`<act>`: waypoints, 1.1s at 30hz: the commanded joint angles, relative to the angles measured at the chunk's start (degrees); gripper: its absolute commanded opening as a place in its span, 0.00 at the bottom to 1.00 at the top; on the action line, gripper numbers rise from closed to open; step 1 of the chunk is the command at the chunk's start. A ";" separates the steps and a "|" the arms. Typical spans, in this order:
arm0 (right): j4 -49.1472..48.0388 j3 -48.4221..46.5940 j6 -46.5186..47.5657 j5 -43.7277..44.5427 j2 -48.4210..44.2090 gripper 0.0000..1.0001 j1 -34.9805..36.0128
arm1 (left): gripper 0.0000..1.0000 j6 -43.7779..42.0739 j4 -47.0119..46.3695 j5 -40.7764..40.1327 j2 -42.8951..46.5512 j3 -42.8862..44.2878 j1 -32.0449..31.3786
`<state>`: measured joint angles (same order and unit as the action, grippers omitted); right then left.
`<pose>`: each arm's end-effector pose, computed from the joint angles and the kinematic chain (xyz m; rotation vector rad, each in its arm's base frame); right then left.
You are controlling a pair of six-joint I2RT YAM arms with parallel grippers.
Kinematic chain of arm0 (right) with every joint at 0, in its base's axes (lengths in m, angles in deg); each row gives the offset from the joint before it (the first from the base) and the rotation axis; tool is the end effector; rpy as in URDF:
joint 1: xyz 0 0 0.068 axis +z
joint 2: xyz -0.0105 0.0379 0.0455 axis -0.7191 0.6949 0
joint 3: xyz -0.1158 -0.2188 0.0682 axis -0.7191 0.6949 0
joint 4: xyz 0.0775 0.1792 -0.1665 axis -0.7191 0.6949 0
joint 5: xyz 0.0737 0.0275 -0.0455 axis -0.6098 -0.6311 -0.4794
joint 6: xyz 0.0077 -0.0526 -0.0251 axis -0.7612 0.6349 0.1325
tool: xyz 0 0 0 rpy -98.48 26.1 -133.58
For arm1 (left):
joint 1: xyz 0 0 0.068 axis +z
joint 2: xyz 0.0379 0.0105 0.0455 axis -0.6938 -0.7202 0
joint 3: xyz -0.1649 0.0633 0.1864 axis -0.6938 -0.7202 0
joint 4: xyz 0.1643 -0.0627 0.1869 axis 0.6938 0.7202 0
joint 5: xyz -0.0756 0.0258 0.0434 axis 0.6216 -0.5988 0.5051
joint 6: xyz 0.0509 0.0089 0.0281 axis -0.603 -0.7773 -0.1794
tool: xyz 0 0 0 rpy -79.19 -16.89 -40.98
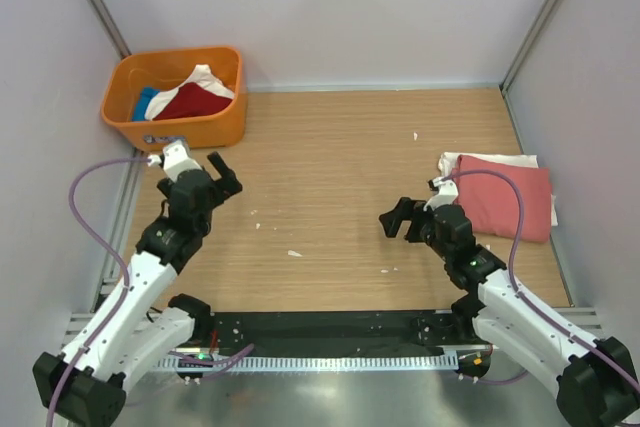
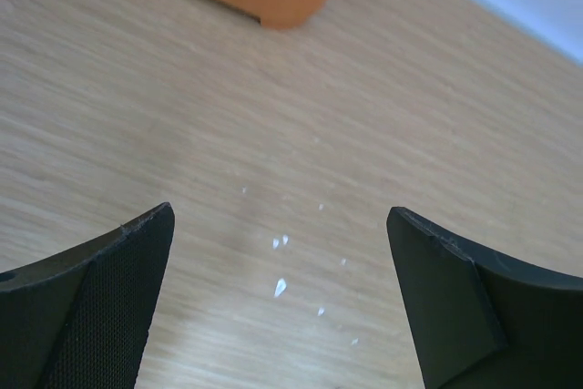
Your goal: Fold and stack the t-shirts
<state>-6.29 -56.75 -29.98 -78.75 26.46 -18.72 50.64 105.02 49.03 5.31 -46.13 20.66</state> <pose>0.1653 0.0831 0.1800 0.0319 2.0478 0.5608 0.1789 -0.0544 0.2718 -0.5434 1.8845 -0.1798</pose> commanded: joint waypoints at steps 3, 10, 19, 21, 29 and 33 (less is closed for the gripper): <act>-2.99 0.45 -0.99 0.51 -2.29 1.00 0.24 | 1.00 1.04 2.21 -4.88 -12.74 18.91 6.38; -2.99 1.50 -0.64 -0.63 -4.66 1.00 0.24 | 1.00 -4.83 14.95 -0.47 -41.63 55.88 15.43; -3.51 1.77 -0.64 -0.37 -4.58 1.00 0.24 | 0.92 -8.45 30.50 -1.53 -66.89 84.59 18.78; -3.60 1.68 -0.73 -0.37 -4.14 1.00 0.33 | 0.89 -9.24 32.27 -0.48 -71.03 87.14 18.79; -4.21 1.59 -0.73 -0.72 -3.26 1.00 0.24 | 0.89 -11.09 31.58 3.83 -75.86 85.57 19.13; -4.30 1.59 -0.73 -0.81 -3.17 1.00 0.33 | 0.74 -10.56 33.51 6.11 -78.94 87.15 20.10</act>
<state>-7.23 -54.63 -30.24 -79.52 23.05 -18.72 41.07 136.71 52.72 -72.41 38.61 39.63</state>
